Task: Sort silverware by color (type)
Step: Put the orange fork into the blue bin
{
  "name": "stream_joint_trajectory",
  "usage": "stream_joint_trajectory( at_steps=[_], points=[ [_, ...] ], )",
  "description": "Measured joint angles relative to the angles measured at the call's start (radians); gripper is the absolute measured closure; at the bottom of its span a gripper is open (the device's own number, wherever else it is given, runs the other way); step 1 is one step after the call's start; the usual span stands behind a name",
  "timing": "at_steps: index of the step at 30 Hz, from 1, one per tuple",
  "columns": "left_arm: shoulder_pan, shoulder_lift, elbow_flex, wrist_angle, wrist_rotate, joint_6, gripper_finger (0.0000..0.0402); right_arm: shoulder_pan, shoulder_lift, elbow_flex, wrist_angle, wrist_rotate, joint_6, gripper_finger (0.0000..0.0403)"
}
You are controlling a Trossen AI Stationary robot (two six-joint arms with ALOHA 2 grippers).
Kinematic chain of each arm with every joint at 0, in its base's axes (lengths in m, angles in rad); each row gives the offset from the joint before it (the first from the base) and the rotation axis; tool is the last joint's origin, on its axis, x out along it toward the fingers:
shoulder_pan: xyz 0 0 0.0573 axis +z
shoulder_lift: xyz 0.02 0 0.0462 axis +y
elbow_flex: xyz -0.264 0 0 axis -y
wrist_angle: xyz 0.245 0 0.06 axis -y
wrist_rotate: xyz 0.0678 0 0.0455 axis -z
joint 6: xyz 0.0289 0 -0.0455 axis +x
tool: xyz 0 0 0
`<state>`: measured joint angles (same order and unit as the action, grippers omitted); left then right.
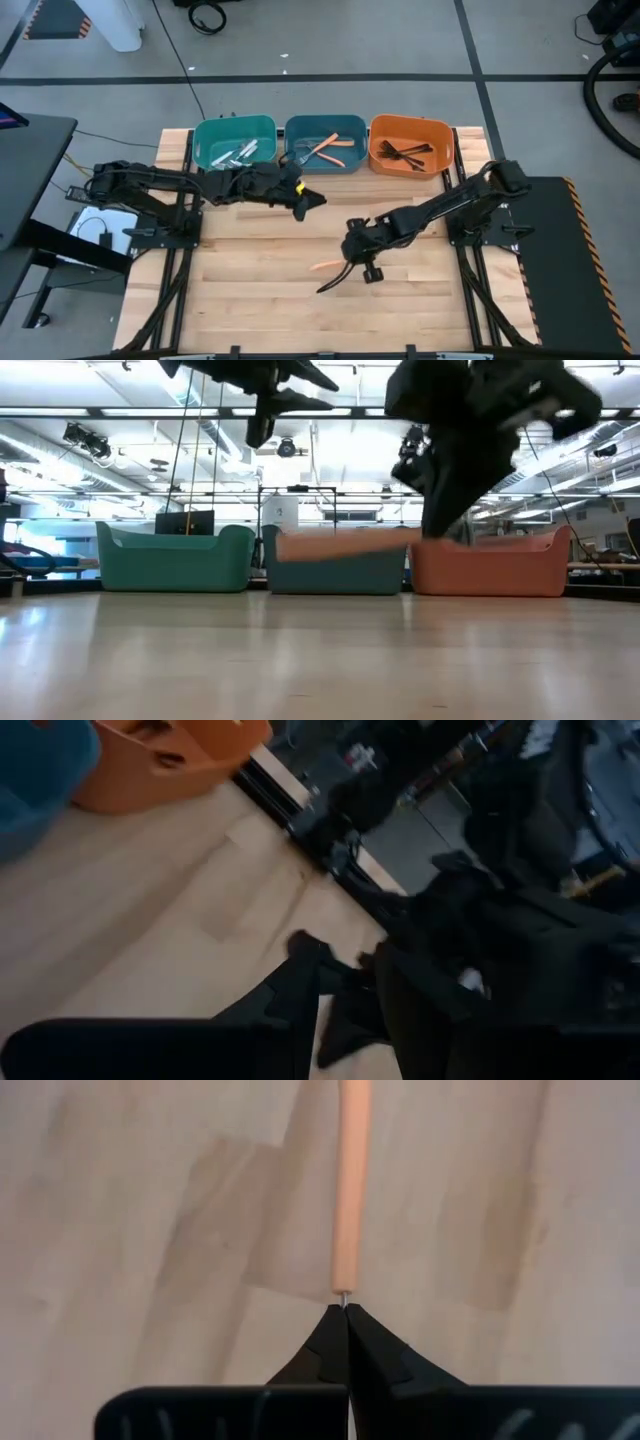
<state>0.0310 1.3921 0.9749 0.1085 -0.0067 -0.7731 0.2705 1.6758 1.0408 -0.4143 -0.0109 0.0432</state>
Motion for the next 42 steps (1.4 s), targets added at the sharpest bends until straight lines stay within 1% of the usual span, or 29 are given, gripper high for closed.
stream_joint_trajectory(
  at_steps=[2, 5, 8, 11, 15, 20, 22, 25, 28, 32, 34, 42],
  points=[
    [0.026, 0.000, 0.000, 0.006, 0.000, 0.000, 0.0292, -0.016, -0.034, 0.001, -0.024, 0.005, -0.009, 0.0402],
    [0.061, 0.000, 0.000, 0.025, 0.005, 0.001, 0.0292, -0.046, -0.081, 0.001, -0.081, 0.064, -0.022, 0.0402],
    [0.102, 0.000, 0.000, 0.065, 0.039, 0.009, 0.0292, -0.095, -0.128, 0.001, -0.170, 0.121, -0.050, 0.0403],
    [0.147, 0.000, 0.000, 0.106, 0.069, 0.010, 0.0292, -0.170, -0.173, 0.001, -0.231, 0.157, -0.087, 0.0403],
    [0.199, 0.000, 0.000, 0.151, 0.083, 0.010, 0.0292, -0.298, -0.225, 0.002, -0.233, 0.168, -0.144, 0.0403],
    [0.257, 0.000, 0.001, 0.207, 0.123, 0.024, 0.0292, -0.471, -0.270, 0.003, -0.128, 0.168, -0.252, 0.0403],
    [0.272, 0.000, 0.001, 0.210, 0.128, 0.048, 0.0292, -0.548, -0.273, 0.004, -0.074, 0.147, -0.280, 0.0403],
    [0.297, 0.000, 0.001, 0.235, 0.129, 0.073, 0.0292, -0.657, -0.255, 0.005, 0.004, 0.116, -0.290, 0.0403],
    [0.325, 0.000, 0.001, 0.254, 0.130, 0.093, 0.0292, -0.739, -0.216, 0.005, 0.086, 0.074, -0.318, 0.0403],
    [0.359, 0.000, 0.001, 0.267, 0.130, 0.112, 0.0292, -0.799, -0.153, 0.005, 0.234, 0.020, -0.343, 0.0402],
    [0.375, 0.000, 0.001, 0.268, 0.130, 0.111, 0.0292, -0.816, -0.129, 0.005, 0.292, 0.012, -0.346, 0.0402],
    [0.415, 0.000, 0.001, 0.269, 0.151, 0.112, 0.0292, -0.863, -0.093, 0.007, 0.433, -0.009, -0.377, 0.0401]
  ],
)
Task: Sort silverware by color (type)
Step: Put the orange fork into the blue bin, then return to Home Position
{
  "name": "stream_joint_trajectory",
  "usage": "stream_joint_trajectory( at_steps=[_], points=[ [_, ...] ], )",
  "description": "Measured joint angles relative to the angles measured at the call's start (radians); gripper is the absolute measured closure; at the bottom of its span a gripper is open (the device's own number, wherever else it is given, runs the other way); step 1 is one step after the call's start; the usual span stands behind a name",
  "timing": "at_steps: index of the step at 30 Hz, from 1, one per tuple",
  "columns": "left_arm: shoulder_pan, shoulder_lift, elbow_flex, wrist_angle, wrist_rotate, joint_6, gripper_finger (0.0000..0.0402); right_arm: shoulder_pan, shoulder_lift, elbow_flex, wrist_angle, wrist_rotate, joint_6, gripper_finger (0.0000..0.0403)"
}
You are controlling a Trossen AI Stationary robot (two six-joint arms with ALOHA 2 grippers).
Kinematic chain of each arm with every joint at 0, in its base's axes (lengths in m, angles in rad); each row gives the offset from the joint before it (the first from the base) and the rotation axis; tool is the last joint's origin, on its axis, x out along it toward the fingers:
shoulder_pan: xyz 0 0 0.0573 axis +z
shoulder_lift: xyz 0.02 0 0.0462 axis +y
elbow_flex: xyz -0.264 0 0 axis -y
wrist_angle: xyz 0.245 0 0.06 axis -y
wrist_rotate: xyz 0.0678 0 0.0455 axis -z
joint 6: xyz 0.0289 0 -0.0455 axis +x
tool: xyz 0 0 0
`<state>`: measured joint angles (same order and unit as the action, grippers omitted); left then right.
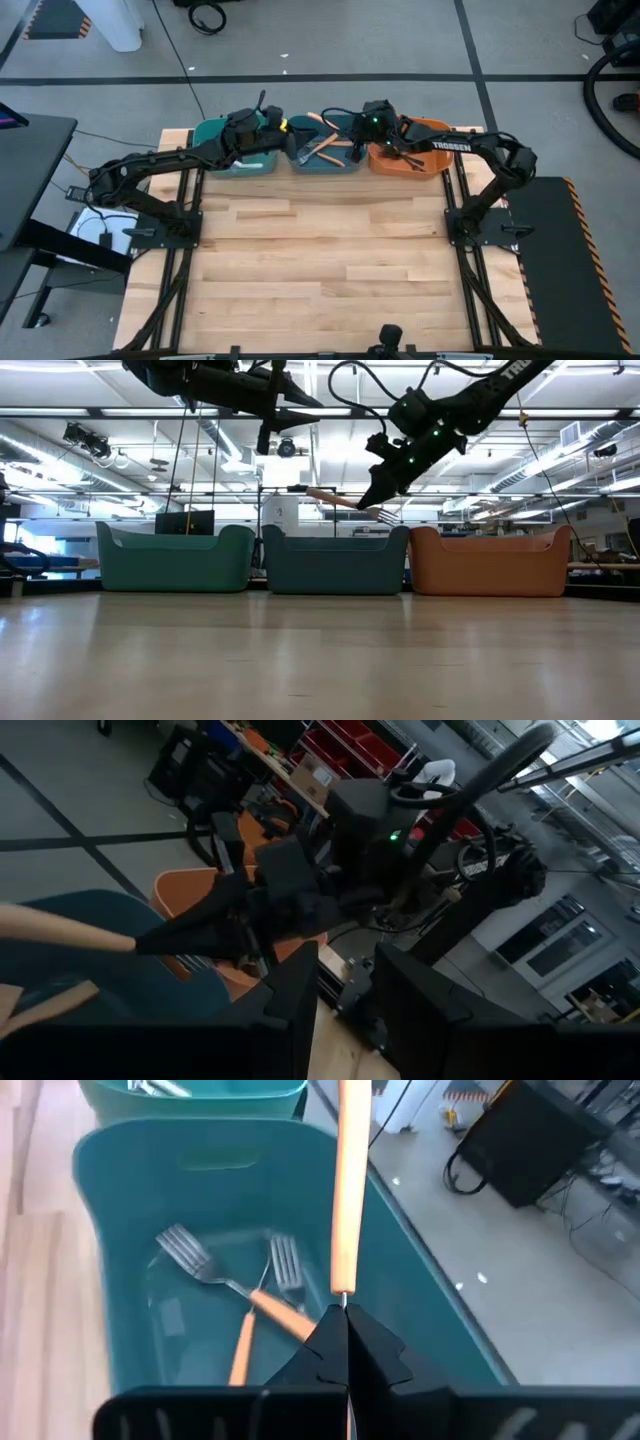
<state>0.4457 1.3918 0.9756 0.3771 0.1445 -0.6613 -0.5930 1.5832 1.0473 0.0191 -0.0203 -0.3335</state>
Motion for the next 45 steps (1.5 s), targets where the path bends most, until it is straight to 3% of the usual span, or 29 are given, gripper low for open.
stream_joint_trajectory(
  at_steps=[4, 11, 16, 19, 24, 31, 39, 45],
  points=[
    [0.003, 0.000, 0.000, -0.001, 0.003, 0.001, 0.0292, -0.011, 0.022, -0.001, 0.020, -0.012, -0.029, 0.0388],
    [0.010, -0.005, 0.000, -0.010, 0.058, 0.044, 0.0292, 0.014, 0.028, -0.001, 0.026, 0.007, -0.086, 0.0332],
    [0.031, -0.087, -0.001, -0.058, 0.099, 0.094, 0.0292, 0.026, 0.000, -0.001, 0.016, 0.021, -0.062, 0.0315],
    [0.045, -0.189, -0.001, -0.176, 0.101, 0.184, 0.0292, 0.027, -0.055, -0.001, -0.016, -0.013, 0.101, 0.0321],
    [0.056, -0.406, -0.001, -0.439, 0.057, 0.336, 0.0292, -0.021, -0.173, -0.001, -0.036, -0.218, 0.437, 0.0340],
    [0.055, -0.701, -0.001, -0.743, -0.059, 0.443, 0.0292, -0.065, -0.321, -0.002, -0.048, -0.391, 0.566, 0.0359],
    [0.055, -1.012, -0.003, -0.992, -0.111, 0.464, 0.0292, -0.069, -0.520, -0.026, -0.073, -0.321, 0.613, 0.0360],
    [0.055, -1.255, -0.146, -1.003, -0.114, 0.460, 0.0292, -0.022, -0.690, -0.187, 0.045, -0.246, 0.655, 0.0359]
  ],
)
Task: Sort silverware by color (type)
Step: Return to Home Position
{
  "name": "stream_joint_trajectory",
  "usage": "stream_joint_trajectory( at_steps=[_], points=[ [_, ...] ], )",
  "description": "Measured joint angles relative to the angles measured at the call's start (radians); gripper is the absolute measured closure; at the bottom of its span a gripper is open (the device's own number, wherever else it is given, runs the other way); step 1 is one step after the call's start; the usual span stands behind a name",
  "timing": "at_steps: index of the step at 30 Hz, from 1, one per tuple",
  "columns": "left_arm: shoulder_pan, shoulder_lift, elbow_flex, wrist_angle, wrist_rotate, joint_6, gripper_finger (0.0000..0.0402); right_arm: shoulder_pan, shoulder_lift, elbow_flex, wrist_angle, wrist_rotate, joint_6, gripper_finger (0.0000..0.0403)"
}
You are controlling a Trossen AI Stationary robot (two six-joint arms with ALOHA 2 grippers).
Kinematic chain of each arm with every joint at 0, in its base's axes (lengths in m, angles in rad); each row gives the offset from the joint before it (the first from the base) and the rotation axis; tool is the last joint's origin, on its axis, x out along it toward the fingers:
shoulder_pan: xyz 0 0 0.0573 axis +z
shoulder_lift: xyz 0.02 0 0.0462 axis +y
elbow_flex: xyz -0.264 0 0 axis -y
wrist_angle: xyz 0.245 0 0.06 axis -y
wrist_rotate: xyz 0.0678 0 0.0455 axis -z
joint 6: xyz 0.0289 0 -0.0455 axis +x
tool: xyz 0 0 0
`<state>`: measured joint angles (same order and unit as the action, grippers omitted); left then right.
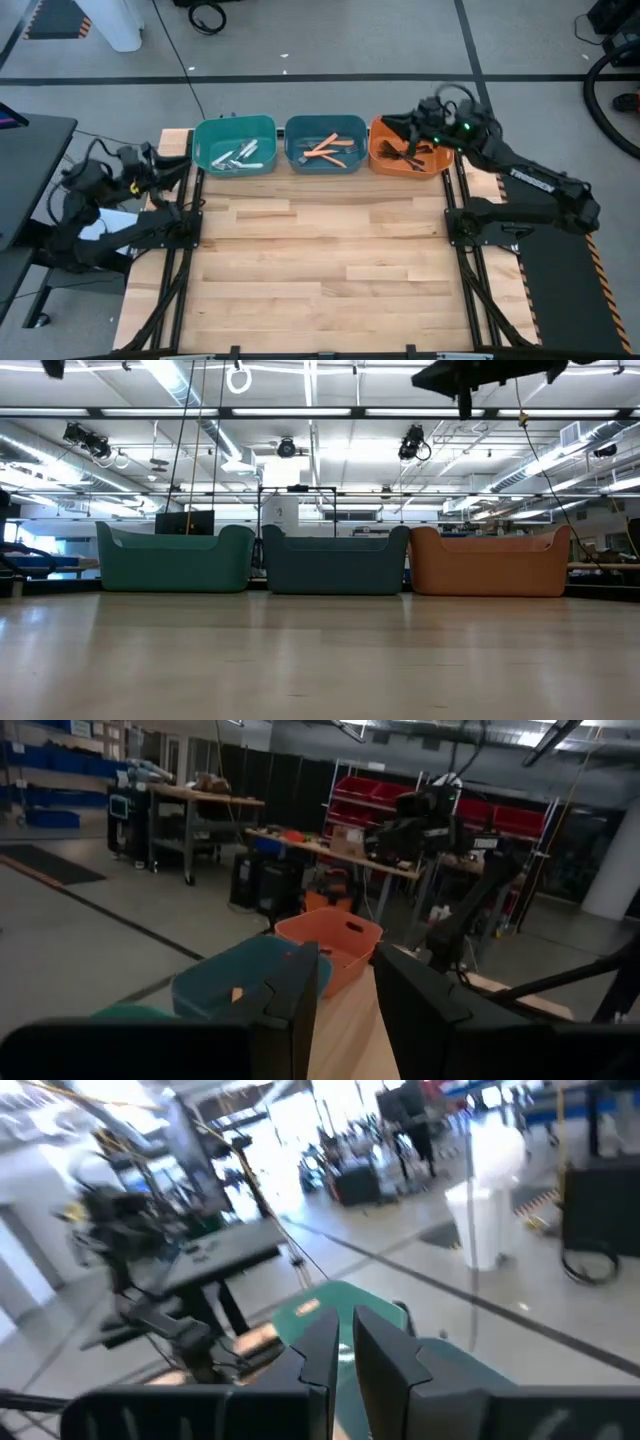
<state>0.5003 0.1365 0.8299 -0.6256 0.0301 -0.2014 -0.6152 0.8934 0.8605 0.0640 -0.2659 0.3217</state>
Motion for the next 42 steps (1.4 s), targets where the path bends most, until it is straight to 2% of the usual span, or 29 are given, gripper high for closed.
stream_joint_trajectory(
  at_steps=[4, 7, 9, 17, 21, 31, 33, 42],
  points=[
    [0.000, -0.135, -0.141, 0.011, -0.003, 0.006, 0.0292, 0.047, -0.088, -0.127, 0.133, 0.011, 0.001, 0.0360],
    [0.001, -0.123, -0.203, 0.007, -0.008, 0.000, 0.0292, 0.080, -0.133, -0.224, 0.214, 0.010, -0.001, 0.0359],
    [0.001, -0.096, -0.240, 0.120, 0.013, 0.027, 0.0292, 0.100, -0.153, -0.294, 0.255, 0.011, 0.001, 0.0360],
    [-0.001, -0.099, -0.453, 0.297, 0.024, 0.033, 0.0292, 0.149, -0.188, -0.542, 0.461, 0.006, 0.079, 0.0360],
    [0.000, -0.102, -0.541, 0.398, 0.023, 0.033, 0.0292, 0.158, -0.191, -0.593, 0.541, 0.000, 0.077, 0.0359],
    [-0.027, -0.100, -0.795, 0.654, 0.028, 0.029, 0.0292, 0.158, -0.188, -0.675, 0.541, -0.129, 0.038, 0.0360],
    [-0.034, -0.100, -0.822, 0.702, 0.028, 0.029, 0.0292, 0.158, -0.187, -0.700, 0.541, -0.129, 0.038, 0.0360],
    [-0.040, -0.098, -0.821, 0.684, 0.027, 0.026, 0.0292, 0.158, -0.187, -0.775, 0.542, -0.130, 0.002, 0.0359]
  ],
)
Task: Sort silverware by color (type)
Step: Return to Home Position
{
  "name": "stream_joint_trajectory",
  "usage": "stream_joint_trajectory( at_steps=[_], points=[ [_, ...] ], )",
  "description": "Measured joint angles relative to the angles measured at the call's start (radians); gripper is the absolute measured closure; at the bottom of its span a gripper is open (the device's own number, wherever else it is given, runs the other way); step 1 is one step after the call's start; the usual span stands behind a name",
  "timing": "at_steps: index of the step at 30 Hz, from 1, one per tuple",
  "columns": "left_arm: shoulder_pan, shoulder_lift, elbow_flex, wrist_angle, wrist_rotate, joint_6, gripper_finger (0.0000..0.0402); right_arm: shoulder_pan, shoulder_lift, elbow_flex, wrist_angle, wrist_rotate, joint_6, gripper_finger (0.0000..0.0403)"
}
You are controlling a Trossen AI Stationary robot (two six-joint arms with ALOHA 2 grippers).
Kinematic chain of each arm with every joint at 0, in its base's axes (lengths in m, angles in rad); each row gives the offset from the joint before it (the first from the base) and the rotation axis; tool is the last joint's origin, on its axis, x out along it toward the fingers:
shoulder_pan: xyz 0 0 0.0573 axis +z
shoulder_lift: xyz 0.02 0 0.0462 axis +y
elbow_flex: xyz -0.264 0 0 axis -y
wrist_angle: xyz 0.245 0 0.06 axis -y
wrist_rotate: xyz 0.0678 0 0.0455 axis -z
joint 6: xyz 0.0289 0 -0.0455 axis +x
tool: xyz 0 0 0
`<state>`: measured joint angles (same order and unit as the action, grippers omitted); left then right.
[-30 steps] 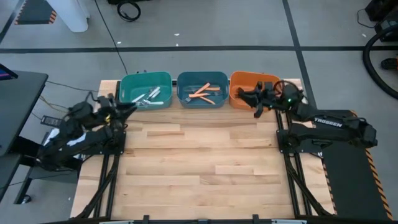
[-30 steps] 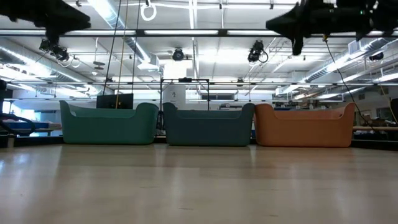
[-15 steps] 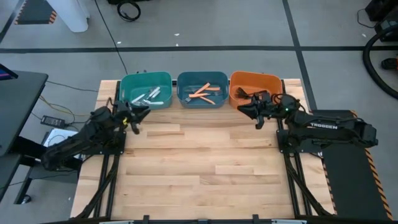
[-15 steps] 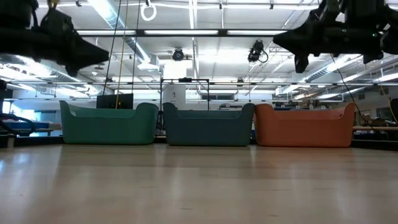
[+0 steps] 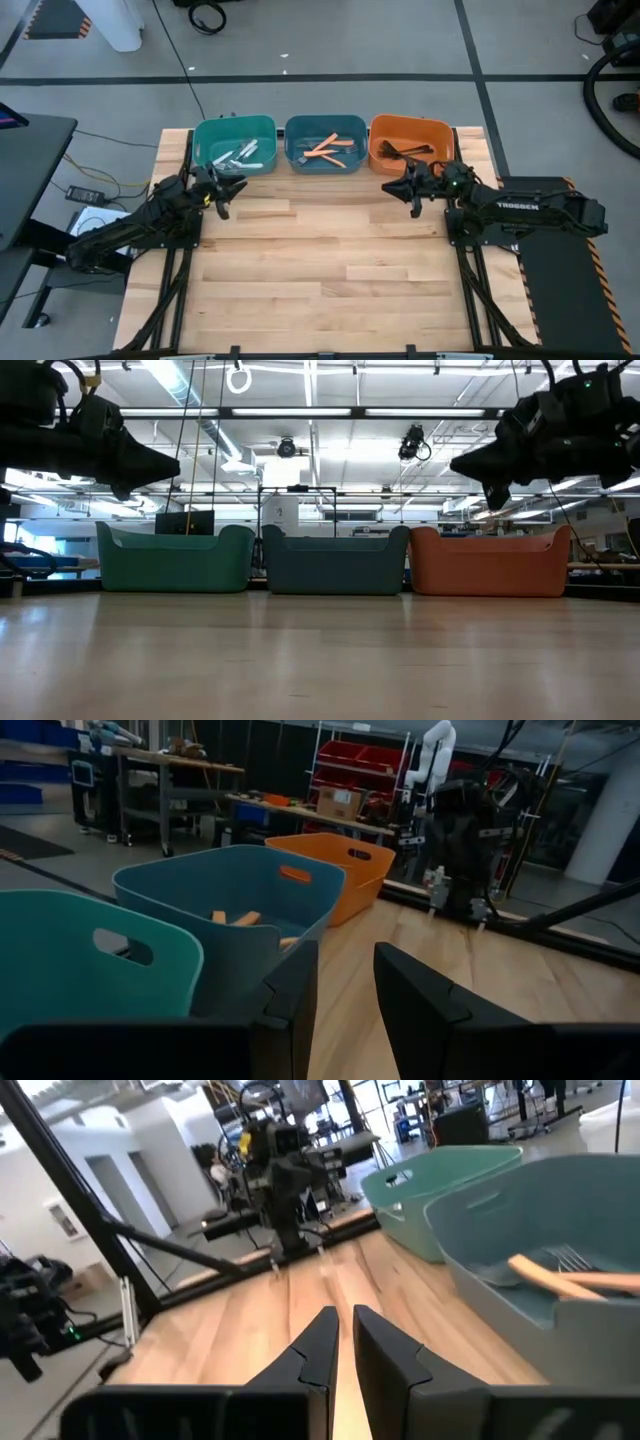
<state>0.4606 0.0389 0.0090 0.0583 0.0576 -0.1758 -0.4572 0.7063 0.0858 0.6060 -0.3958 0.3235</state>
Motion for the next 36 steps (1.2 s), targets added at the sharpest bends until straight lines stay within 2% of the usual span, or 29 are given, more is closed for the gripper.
stream_joint_trajectory(
  at_steps=[10, 15, 18, 23, 27, 32, 36],
  points=[
    [0.001, 0.000, 0.000, -0.012, -0.003, -0.004, 0.0292, -0.002, 0.002, -0.080, -0.054, -0.040, -0.067, 0.0357],
    [0.001, 0.000, 0.001, -0.031, -0.007, 0.205, 0.0292, -0.002, 0.013, -0.080, -0.058, -0.059, -0.098, 0.0357],
    [0.001, 0.000, 0.001, -0.032, -0.010, 0.302, 0.0292, -0.002, 0.017, -0.080, -0.081, 0.023, -0.084, 0.0357],
    [0.001, 0.000, 0.000, 0.000, -0.006, 0.185, 0.0292, -0.002, 0.022, -0.080, -0.090, 0.111, -0.090, 0.0357],
    [0.001, 0.000, 0.000, 0.040, -0.003, 0.110, 0.0292, -0.002, 0.022, -0.080, -0.084, 0.117, -0.091, 0.0357],
    [0.001, 0.000, 0.000, 0.040, -0.005, 0.108, 0.0292, 0.003, 0.009, -0.080, -0.091, 0.118, -0.091, 0.0357],
    [0.001, 0.000, 0.000, 0.041, -0.006, 0.108, 0.0292, 0.025, -0.085, -0.080, -0.099, 0.117, -0.091, 0.0357]
  ],
)
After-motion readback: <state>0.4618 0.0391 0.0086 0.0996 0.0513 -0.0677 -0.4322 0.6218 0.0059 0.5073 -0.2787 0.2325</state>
